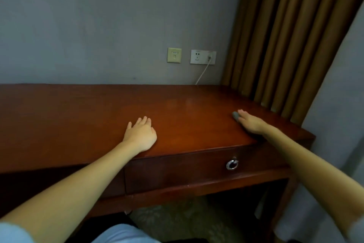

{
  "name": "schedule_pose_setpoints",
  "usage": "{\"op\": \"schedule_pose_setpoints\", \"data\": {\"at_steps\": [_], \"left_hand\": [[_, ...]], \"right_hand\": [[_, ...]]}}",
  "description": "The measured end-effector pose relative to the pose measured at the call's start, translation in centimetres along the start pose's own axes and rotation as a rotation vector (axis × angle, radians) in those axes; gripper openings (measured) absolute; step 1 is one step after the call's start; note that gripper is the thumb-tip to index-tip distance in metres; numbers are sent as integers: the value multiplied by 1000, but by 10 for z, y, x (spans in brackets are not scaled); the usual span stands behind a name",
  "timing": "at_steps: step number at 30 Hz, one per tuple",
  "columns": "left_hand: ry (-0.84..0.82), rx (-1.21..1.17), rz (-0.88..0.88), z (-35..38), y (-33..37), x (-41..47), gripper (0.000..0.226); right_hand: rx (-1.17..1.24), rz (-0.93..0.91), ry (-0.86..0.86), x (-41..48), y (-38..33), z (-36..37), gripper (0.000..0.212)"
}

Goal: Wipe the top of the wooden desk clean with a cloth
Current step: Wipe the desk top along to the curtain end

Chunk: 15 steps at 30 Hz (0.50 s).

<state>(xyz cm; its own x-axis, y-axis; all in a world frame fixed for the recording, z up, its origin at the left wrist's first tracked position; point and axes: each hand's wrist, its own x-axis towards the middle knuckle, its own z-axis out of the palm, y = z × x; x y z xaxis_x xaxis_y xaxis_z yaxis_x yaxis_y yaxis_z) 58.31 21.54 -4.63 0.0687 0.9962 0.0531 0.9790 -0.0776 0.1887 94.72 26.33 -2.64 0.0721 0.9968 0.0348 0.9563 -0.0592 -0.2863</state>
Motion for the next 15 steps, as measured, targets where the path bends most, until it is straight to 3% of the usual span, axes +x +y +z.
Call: {"op": "schedule_pose_setpoints", "data": {"at_steps": [4,10,13,15], "left_hand": [[4,8,-2,0,-1,0,53],[21,6,-14,-3,1,-2,53],[30,4,-9,-3,1,-3,52],[32,-12,-2,-3,0,-3,52]], "right_hand": [[-13,-4,40,10,-67,20,52],[-44,-423,-42,-74,-194,61,53],[-53,-578,151,-125,-200,77,53],[-10,-592,185,-136,-179,74,50]]}}
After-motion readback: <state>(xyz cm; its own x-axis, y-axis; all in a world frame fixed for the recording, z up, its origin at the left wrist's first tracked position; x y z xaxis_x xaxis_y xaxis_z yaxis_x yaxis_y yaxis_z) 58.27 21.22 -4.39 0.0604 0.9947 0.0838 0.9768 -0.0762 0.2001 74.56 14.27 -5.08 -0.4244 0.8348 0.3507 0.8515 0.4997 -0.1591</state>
